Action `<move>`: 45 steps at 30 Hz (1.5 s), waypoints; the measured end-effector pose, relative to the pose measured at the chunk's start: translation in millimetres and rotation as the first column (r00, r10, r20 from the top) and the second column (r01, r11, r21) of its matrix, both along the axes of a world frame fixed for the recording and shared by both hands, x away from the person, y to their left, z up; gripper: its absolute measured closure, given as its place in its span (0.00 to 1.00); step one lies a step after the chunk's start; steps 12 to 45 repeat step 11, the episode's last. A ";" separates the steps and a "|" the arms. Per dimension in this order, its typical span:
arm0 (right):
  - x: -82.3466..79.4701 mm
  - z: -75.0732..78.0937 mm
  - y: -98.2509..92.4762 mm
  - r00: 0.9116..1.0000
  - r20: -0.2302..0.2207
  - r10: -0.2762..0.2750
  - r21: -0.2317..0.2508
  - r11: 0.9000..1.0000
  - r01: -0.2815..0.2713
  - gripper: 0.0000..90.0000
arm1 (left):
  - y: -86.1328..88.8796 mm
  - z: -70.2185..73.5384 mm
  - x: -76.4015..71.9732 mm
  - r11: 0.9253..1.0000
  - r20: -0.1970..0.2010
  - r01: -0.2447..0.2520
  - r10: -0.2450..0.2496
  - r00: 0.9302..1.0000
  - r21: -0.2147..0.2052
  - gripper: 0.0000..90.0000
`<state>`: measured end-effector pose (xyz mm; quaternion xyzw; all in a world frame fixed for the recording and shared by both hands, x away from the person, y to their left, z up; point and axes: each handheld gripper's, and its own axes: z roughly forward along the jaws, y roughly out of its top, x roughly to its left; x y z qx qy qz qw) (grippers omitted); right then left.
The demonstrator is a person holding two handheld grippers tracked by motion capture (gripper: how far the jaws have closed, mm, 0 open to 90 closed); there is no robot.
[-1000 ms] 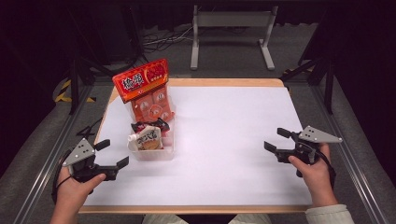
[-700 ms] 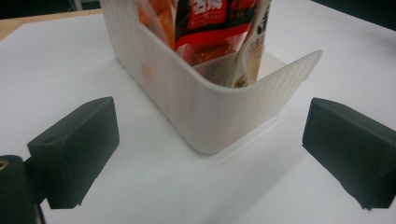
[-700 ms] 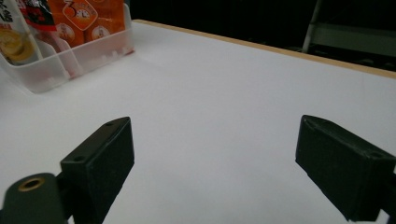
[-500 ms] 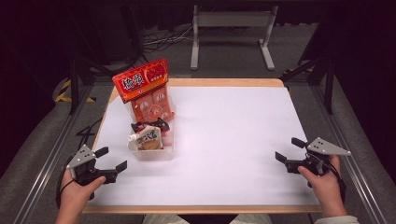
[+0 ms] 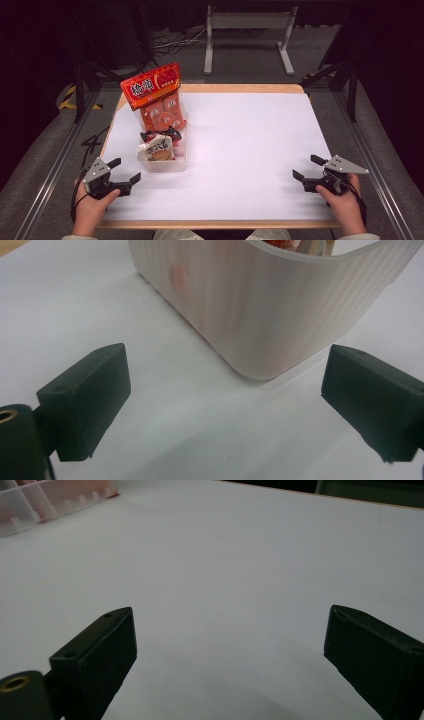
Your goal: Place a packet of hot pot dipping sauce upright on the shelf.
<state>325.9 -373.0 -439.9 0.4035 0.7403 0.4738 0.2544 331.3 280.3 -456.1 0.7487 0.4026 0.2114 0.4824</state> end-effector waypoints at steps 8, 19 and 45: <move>-0.1 0.3 0.5 1.000 0.004 -0.005 -0.006 1.000 0.005 0.08 | 0.5 0.2 0.0 1.000 -0.004 -0.002 0.002 1.000 -0.006 0.08; -0.5 1.0 -0.3 1.000 0.013 -0.013 -0.003 1.000 0.013 0.08 | 0.6 1.9 -1.3 1.000 -0.014 0.000 0.000 1.000 -0.013 0.09; -0.5 1.0 -0.3 1.000 0.013 -0.013 -0.003 1.000 0.013 0.08 | 0.6 1.9 -1.3 1.000 -0.014 0.000 0.000 1.000 -0.013 0.09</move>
